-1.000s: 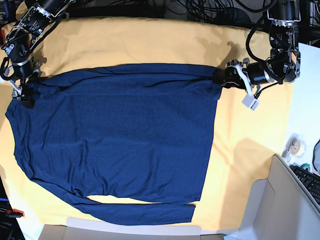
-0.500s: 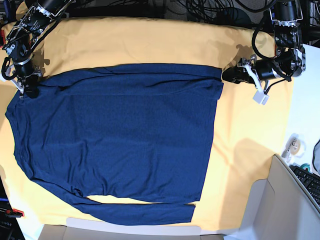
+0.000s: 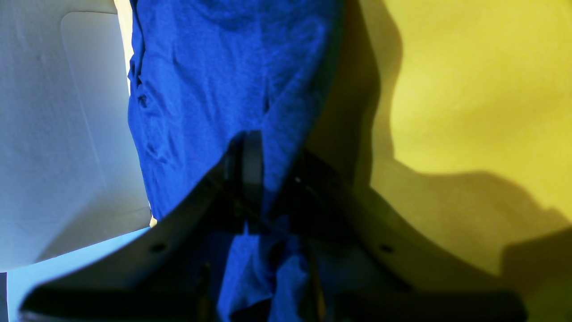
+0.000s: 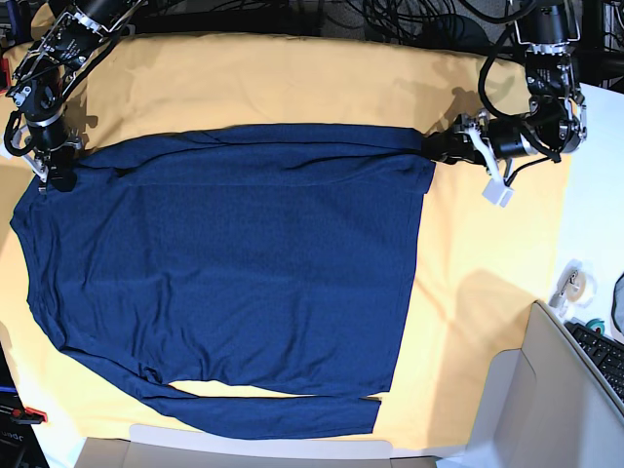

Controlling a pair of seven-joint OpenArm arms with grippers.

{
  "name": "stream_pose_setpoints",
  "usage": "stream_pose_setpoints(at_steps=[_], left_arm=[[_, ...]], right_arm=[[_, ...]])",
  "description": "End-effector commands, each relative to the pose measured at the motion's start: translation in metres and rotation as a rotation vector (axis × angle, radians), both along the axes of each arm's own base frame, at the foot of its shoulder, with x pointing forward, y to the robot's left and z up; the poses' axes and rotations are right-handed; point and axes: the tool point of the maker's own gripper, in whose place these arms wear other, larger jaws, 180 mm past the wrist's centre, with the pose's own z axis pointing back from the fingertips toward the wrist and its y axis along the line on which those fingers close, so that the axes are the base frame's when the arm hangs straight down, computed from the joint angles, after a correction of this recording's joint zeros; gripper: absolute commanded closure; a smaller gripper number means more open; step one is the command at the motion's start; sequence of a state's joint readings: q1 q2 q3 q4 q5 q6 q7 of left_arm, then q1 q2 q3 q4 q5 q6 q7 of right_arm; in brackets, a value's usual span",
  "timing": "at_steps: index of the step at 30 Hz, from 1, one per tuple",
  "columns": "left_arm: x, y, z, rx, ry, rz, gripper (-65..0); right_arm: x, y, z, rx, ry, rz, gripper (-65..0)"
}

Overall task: Fold the T-shirt properly
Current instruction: 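Drag the held hem across the shirt toward the collar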

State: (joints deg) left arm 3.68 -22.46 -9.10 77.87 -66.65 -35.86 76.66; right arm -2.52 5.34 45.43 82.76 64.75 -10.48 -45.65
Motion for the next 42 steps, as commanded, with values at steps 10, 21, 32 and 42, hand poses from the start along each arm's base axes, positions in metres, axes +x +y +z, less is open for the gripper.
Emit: stream_pose_setpoints(at_steps=[10,21,32,42], left_arm=[[0.015,-0.006,0.009,-0.001,-0.032,-0.018,-23.1],[0.015,-0.025,0.007,-0.048,-0.031,-0.018,-21.1],[0.014,-0.025,0.007,-0.046,-0.034,-0.022,0.0],[0.013,-0.027,0.010,-0.037,-0.084,-0.072,0.0]], right_arm=[[-0.002,0.004,-0.002,0.023,0.003,0.007,-5.9],[-0.004,0.004,-0.003,0.024,0.008,0.007,-5.8],[-0.011,0.005,-0.008,0.027,0.027,0.010,0.0],[-0.021,0.005,-0.012,0.022,0.047,0.011,0.0]])
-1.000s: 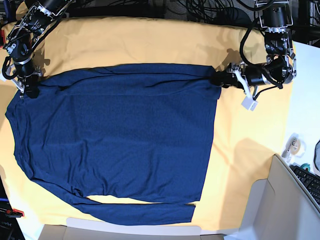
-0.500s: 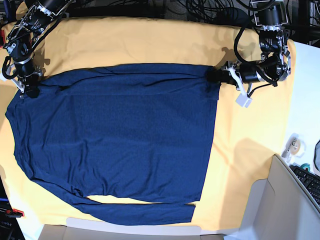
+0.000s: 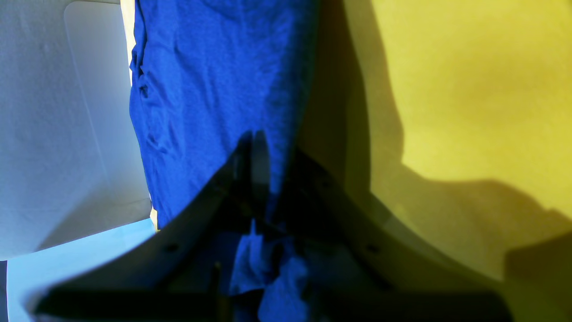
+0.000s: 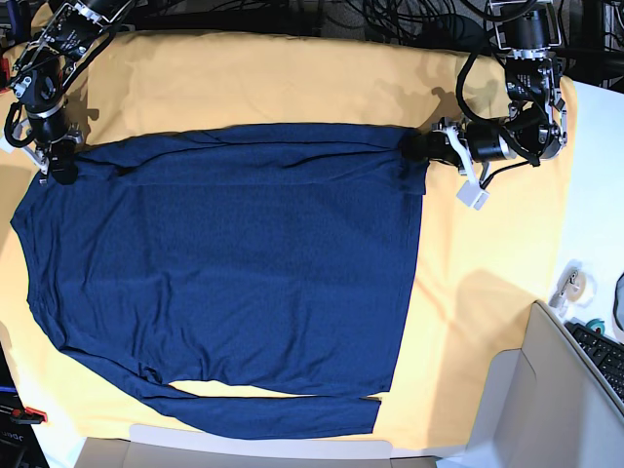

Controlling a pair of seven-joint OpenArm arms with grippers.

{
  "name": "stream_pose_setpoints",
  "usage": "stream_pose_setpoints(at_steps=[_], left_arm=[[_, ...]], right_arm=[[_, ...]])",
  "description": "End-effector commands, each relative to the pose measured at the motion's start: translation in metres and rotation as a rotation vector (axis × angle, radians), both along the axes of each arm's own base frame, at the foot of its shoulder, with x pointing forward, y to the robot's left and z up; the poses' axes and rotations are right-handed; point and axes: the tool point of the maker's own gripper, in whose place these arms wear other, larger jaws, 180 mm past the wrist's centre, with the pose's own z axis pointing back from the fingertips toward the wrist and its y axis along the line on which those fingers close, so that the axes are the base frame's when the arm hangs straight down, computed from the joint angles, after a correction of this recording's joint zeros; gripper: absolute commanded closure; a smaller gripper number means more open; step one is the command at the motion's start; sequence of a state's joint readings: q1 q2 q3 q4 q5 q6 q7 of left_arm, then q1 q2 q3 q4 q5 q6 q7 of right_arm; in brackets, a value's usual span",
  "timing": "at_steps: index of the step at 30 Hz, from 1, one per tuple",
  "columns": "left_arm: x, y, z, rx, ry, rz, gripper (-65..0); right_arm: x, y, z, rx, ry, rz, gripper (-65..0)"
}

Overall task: Fold the T-shirt properly
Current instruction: 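Drag the held hem across the shirt toward the collar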

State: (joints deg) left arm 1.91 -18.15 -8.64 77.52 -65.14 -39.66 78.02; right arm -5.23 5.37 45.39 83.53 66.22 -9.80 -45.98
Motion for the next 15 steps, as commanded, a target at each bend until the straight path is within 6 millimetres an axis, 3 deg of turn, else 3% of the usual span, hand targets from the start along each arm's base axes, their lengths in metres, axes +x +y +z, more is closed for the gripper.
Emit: stream_pose_setpoints(at_steps=[1,8,12,15], left_arm=[[0.009,0.004,0.012,0.004,-0.045,-0.005,0.0],[0.024,-0.007,0.050,0.032,-0.195,-0.057,0.0],[0.029,-0.017,0.068,-0.040,-0.240,-0.058,0.0],[0.046,-0.020,0.088,-0.082,-0.300,-0.055,0.0]], right_arm=[[-0.009,0.002,-0.009,0.019,0.038,-0.001,0.0],[0.000,0.003,0.012,0.020,-0.032,0.005,0.0],[0.006,0.002,0.019,0.011,-0.053,0.007,0.0],[0.017,0.003,0.026,0.015,-0.082,0.007,0.0]])
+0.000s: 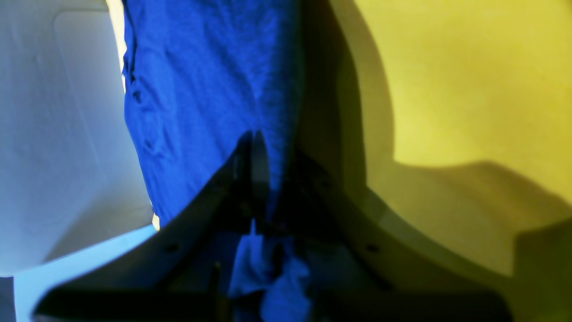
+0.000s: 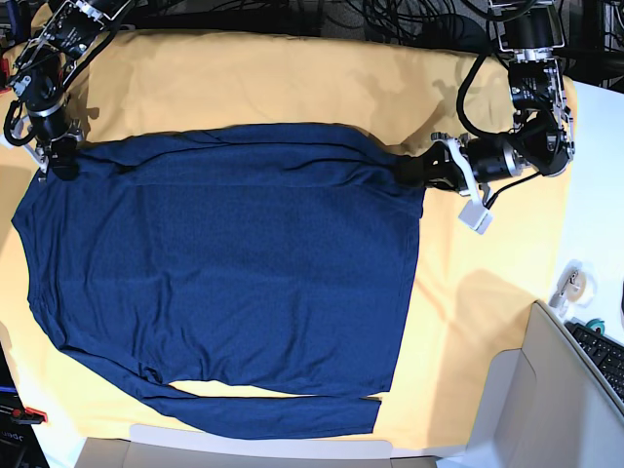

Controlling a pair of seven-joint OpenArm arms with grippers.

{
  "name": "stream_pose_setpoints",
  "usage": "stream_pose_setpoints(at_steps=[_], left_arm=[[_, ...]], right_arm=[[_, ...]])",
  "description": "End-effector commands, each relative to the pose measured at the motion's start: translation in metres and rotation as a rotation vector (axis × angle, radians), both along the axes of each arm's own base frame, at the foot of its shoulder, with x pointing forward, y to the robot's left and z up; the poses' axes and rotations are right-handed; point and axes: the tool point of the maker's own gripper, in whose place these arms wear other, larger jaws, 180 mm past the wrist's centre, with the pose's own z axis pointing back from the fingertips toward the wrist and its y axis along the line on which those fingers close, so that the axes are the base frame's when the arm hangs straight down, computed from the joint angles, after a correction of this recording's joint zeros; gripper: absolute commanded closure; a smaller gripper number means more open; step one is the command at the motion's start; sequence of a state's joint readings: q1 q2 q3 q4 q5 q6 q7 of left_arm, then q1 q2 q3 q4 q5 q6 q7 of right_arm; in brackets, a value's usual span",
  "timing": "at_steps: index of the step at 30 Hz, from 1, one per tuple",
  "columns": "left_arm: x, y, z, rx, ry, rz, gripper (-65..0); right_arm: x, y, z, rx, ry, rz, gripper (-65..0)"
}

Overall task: Fold the T-shirt properly
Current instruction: 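Drag the held hem across the shirt toward the collar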

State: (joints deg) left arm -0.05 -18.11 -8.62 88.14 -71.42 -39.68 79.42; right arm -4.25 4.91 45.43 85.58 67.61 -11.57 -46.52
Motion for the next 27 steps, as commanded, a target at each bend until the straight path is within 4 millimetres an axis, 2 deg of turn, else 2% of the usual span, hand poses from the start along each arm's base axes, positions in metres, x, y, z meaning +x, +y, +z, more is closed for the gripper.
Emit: stream_pose_setpoints(at_steps=[1,9,17,22,27], left_arm=[[0.020,-0.001,0.027,-0.038,-0.093,0.005,0.0],[0.059,0.000,0.063,-0.053,-0.200,0.011,0.0],[0.099,0.015,0.072,-0.114,-0.199,0.086,0.0],[0.119,0.023,0.075,-0.159,-0.195,0.142,0.0],[0.119,0.034,0.052,-0.133,-0.124,0.171,0.0]], right_arm=[[0.012,0.000,0.016,-0.008,-0.055,0.012,0.0],[0.049,-0.001,0.045,-0.009,-0.155,0.007,0.0],[0.078,-0.005,0.078,-0.015,-0.253,-0.002,0.0],[0.091,-0.004,0.070,0.039,-0.252,-0.013,0.0],[0.098,-0.002,0.045,0.108,-0.214,-0.038,0.0]])
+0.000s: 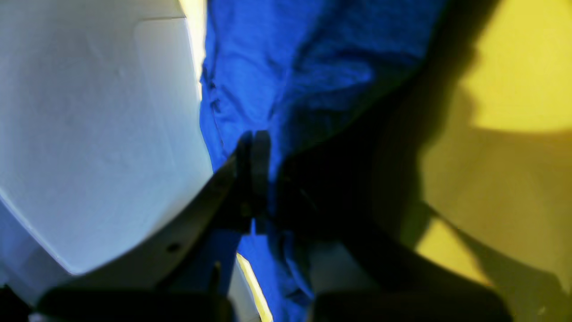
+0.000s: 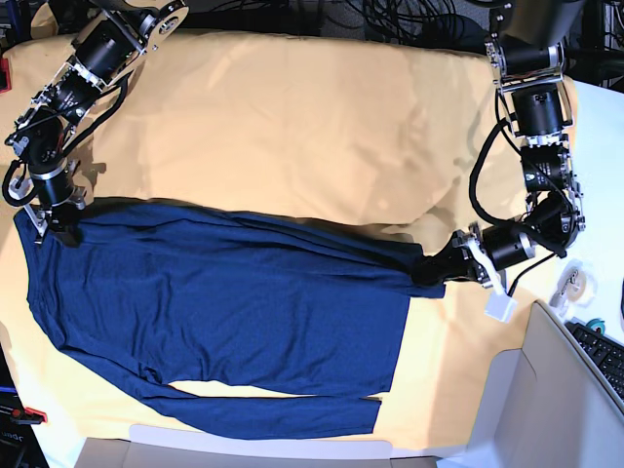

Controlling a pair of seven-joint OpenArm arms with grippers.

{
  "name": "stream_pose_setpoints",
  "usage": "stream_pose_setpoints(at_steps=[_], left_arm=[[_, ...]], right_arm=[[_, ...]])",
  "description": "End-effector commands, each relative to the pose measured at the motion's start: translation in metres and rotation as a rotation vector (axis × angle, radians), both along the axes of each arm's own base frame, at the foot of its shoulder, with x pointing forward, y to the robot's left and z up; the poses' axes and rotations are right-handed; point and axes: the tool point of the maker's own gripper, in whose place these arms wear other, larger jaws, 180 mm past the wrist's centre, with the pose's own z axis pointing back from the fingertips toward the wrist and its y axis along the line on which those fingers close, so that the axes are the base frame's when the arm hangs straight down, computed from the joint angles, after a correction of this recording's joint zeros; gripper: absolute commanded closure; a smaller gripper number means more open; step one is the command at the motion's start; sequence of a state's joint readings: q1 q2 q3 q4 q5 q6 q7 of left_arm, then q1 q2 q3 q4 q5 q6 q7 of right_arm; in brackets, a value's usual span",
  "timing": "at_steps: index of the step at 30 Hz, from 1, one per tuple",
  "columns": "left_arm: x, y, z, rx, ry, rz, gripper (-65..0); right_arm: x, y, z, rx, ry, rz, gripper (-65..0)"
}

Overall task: Fold the T-shirt properly
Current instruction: 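Drag the held hem across the shirt toward the collar, then continue pulling the hem corners over the shirt body toward the collar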

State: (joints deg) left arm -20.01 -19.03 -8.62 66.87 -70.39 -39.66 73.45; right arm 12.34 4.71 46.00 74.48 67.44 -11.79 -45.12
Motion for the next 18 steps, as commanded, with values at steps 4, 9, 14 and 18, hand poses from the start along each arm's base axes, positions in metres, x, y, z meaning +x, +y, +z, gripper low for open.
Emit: stream_pose_setpoints(at_steps=[4,9,14,18], left_arm=[[0.006,0.012,-0.002,0.052,-0.003,0.018,0.0],[-0.009,0.014,-0.023,0.055,0.045,0.032,0.0],[-0.020,0.014,-0.036,0.047,0.074,0.044,0.0],[-0.022,0.014,-0.039,0.047,0.082,0.043,-0.1]], right_arm=[[0.007,-0.016,0.008,-0.022,-0.028,-0.054,0.0],[0.007,-0.032,0.014,-0.061,-0.028,-0.083,0.0],[0.006,-0.040,0.019,-0.081,-0.030,-0.087,0.0],[0.007,-0.039,0.019,-0.081,-0.030,-0.086,0.0]])
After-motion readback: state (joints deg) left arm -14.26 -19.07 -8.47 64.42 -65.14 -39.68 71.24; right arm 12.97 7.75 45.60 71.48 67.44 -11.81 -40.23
